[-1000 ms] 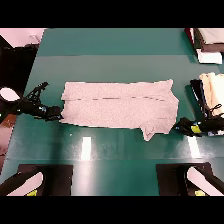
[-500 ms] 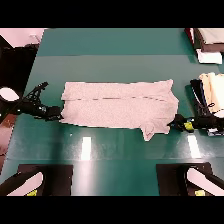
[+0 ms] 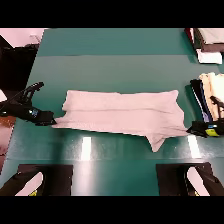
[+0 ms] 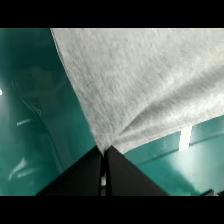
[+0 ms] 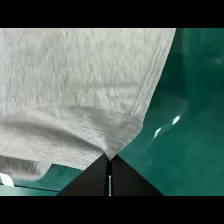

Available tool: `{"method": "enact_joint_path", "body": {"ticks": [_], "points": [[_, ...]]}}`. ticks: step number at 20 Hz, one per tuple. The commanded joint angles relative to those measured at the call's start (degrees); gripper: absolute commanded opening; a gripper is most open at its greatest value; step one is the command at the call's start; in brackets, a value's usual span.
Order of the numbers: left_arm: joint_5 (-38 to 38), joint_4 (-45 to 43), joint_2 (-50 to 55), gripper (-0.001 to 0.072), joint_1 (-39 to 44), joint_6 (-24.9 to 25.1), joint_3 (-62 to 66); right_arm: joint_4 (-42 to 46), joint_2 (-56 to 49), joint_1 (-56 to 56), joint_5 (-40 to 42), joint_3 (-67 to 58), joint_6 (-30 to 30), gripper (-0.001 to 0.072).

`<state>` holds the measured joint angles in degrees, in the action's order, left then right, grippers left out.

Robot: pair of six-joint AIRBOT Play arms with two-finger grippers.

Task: Fold the shirts.

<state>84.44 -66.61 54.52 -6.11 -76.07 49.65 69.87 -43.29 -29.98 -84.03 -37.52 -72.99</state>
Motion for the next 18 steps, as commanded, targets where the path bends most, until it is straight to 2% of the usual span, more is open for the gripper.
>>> {"method": "enact_joint_path", "body": {"ticks": [1, 5, 10, 18], "points": [[3.98, 0.83, -2.05, 0.0021, 0.0, 0.02, 0.0, 1.16, 5.68, 0.04, -3.82, -3.34, -0.17, 0.0011], [-4.15, 3.3, -1.79, 0.0021, 0.0, -0.13, 0.9, -2.27, 3.26, 8.09, 1.51, -4.48, -1.09, 0.0011], [-14.1, 2.84, -1.44, 0.0021, 0.0, -2.01, 1.66, -2.19, -8.41, 17.53, 7.87, -13.86, -4.55, 0.0011], [-26.88, 3.19, 5.9, 0.0022, 0.0, -4.57, 1.79, -2.23, -25.51, 18.1, 9.53, -25.4, -5.64, 0.0011]]}}
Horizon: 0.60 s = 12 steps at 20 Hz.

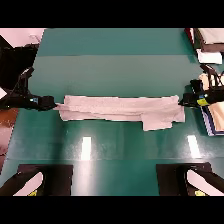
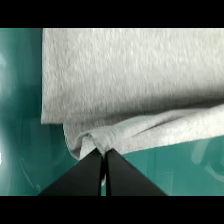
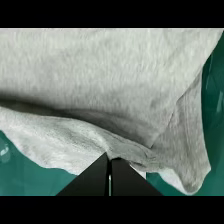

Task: Fold the shirts.

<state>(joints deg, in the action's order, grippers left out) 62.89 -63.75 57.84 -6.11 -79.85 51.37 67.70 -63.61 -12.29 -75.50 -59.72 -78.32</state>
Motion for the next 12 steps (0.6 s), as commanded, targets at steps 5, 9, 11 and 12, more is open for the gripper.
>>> {"method": "enact_joint_path", "body": {"ticks": [5, 9, 11, 12], "points": [[-10.36, 3.06, 7.54, 0.0022, 0.0, -0.72, 1.25, -0.17, -9.57, 0.42, 5.42, -3.41, -1.14, 0.0011], [-13.33, 3.39, 10.71, 0.0022, 0.0, -0.72, 1.36, -0.63, -10.91, 0.42, 9.57, -3.41, -1.14, 0.0012], [-15.34, 3.82, 11.78, 0.0026, 0.0, -0.74, 1.42, -0.79, -11.37, 0.42, 11.87, -3.41, -1.18, 0.0016], [-16.48, 4.11, 12.09, 0.0232, 0.0, -0.74, 1.44, -1.22, -11.5, 0.42, 13.68, -3.43, -1.14, 0.0035]]}}
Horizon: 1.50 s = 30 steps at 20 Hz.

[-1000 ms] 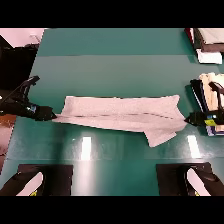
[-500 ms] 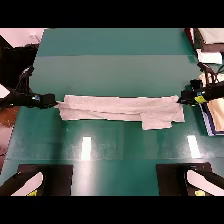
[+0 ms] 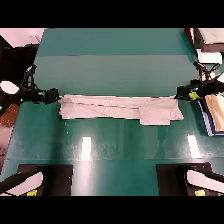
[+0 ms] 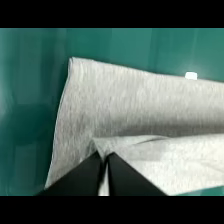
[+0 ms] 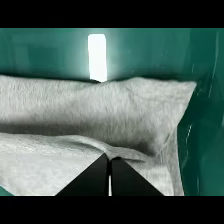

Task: Fold the shirts.

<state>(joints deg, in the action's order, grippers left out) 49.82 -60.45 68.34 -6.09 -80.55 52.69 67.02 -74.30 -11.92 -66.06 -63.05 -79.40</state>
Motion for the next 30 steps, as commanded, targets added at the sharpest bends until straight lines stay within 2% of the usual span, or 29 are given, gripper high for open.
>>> {"method": "enact_joint_path", "body": {"ticks": [1, 2, 4, 6, 7, 8, 9, 10, 13, 15, 17, 20, 24, 25, 26, 29, 30], "points": [[-4.59, 1.77, 1.77, 0.0541, -0.02, -0.11, 0.17, -1.95, -0.9, 0.02, 6.38, -0.11, -0.07, 0.0261], [-4.81, 2.75, 1.86, 0.0611, -0.02, -0.09, 0.46, -4.13, -0.9, -0.68, 7.5, -0.13, 0.0, 0.0456], [-1.84, 2.75, 1.84, 0.0614, -0.02, -0.07, 2.54, -10.36, -0.85, -3.67, 4.24, -0.13, 4.35, 0.0477], [4.24, 2.8, 1.79, 0.061, -0.02, -0.04, 4.79, -10.84, -0.87, -7.52, -2.62, -0.02, 8.15, 0.0477], [6.95, 2.8, 1.73, 0.0449, -0.02, 0.0, 5.18, -10.19, -0.92, -9.81, -5.95, 0.09, 9.75, 0.0477], [8.94, 2.86, 1.73, 0.018, 0.0, 0.0, 5.18, -9.88, -1.14, -11.98, -8.07, 0.09, 11.28, 0.0501], [10.29, 2.84, 1.73, 0.0023, -0.02, 0.33, 5.16, -10.29, -1.66, -14.08, -9.38, 0.09, 13.14, 0.0642], [11.32, 3.04, 1.73, 0.0022, 0.0, 0.68, 5.16, -10.34, -2.58, -15.87, -10.43, 0.07, 14.08, 0.0712], [14.95, 4.33, 1.73, 0.0022, 0.0, 0.66, 5.16, -10.58, -7.63, -18.69, -14.4, 0.07, 16.63, 0.0703], [16.39, 4.87, 1.73, 0.0023, 0.0, 0.63, 5.11, -11.04, -11.78, -18.47, -16.57, 0.07, 20.63, 0.0696], [18.03, 5.49, 1.75, 0.0023, 0.0, 0.61, 5.11, -15.02, -15.23, -18.05, -16.52, 0.07, 23.54, 0.0694], [19.19, 6.62, 1.77, 0.0023, 0.79, 0.61, 5.11, -20.81, -19.02, -17.35, -16.44, 0.07, 26.1, 0.0651], [15.69, 6.54, 1.79, 0.0022, 6.32, 0.59, 5.11, -21.09, -21.38, -13.62, -16.26, 0.07, 27.32, 0.0556], [14.29, 6.56, 1.84, 0.0022, 7.76, 0.52, 5.11, -21.05, -21.33, -12.85, -16.02, 0.04, 27.91, 0.0495], [13.03, 6.54, 1.84, 0.0022, 9.25, 0.2, 5.11, -21.27, -21.31, -12.28, -16.0, 0.0, 28.46, 0.0395], [10.78, 6.54, 1.86, 0.0021, 13.31, -0.15, 5.11, -24.59, -21.31, -12.04, -16.83, 0.0, 30.82, 0.0051], [9.88, 6.56, 1.92, 0.0021, 14.62, -0.66, 5.11, -26.75, -21.31, -12.48, -17.81, 0.0, 31.93, 0.0013]]}}
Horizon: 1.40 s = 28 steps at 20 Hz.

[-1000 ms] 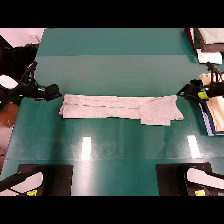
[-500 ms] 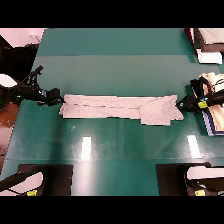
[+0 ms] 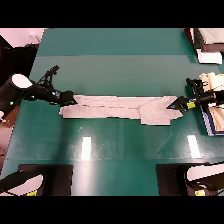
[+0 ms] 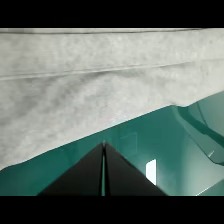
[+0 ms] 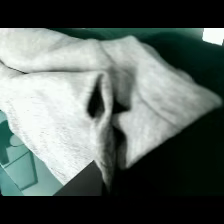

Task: Fold the shirts.

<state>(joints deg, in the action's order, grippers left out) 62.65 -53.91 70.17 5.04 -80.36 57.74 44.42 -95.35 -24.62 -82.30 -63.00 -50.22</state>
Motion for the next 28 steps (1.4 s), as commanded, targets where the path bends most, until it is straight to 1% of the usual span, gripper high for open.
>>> {"method": "enact_joint_path", "body": {"ticks": [1, 3, 6, 9, 11, 15, 17, 19, 22, 24, 28], "points": [[-4.15, 0.11, 0.22, 0.0021, 4.7, -1.66, 0.11, -6.45, -0.24, -0.09, -2.89, -0.04, 3.19, 0.0013], [-5.38, 0.24, 1.84, 0.0021, 7.48, -2.38, 1.64, -9.33, 0.79, -0.37, -4.98, -0.15, 2.75, 0.0012], [-4.76, 0.35, 7.56, 0.0021, 12.7, -2.21, 7.82, -9.9, 6.03, 0.61, -5.14, -0.15, -1.11, 0.0011], [-4.72, 0.37, 16.48, 0.0021, 18.27, -2.19, 16.57, -10.27, 12.28, 2.84, -5.33, -2.14, -6.16, 0.001], [-4.74, 0.48, 22.97, 0.0021, 21.55, -2.21, 22.4, -10.29, 15.43, 5.22, -5.51, -6.58, -11.65, 0.001], [-4.76, 0.92, 34.21, 0.0021, 27.06, -2.23, 32.74, -10.23, 17.09, 13.09, -7.34, -19.08, -19.28, 0.001], [-5.29, 2.1, 38.29, 0.0021, 28.46, -2.23, 36.37, -9.99, 16.94, 17.2, -7.19, -23.91, -21.9, 0.001], [-7.15, 3.69, 40.74, 0.0021, 28.68, -2.43, 38.8, -9.84, 15.65, 21.35, -7.93, -28.46, -23.63, 0.001], [-9.14, 3.41, 41.11, 0.0021, 28.65, -3.52, 39.41, -9.79, 12.61, 26.67, -7.91, -35.06, -25.49, 0.001], [-8.17, 3.17, 41.09, 0.0021, 28.37, -3.37, 39.41, -9.77, 9.9, 29.57, -7.91, -39.54, -26.14, 0.001], [-1.95, 0.48, 39.12, 0.0021, 25.16, -3.26, 39.39, -9.75, 5.11, 34.12, -7.91, -46.64, -26.84, 0.001]]}}
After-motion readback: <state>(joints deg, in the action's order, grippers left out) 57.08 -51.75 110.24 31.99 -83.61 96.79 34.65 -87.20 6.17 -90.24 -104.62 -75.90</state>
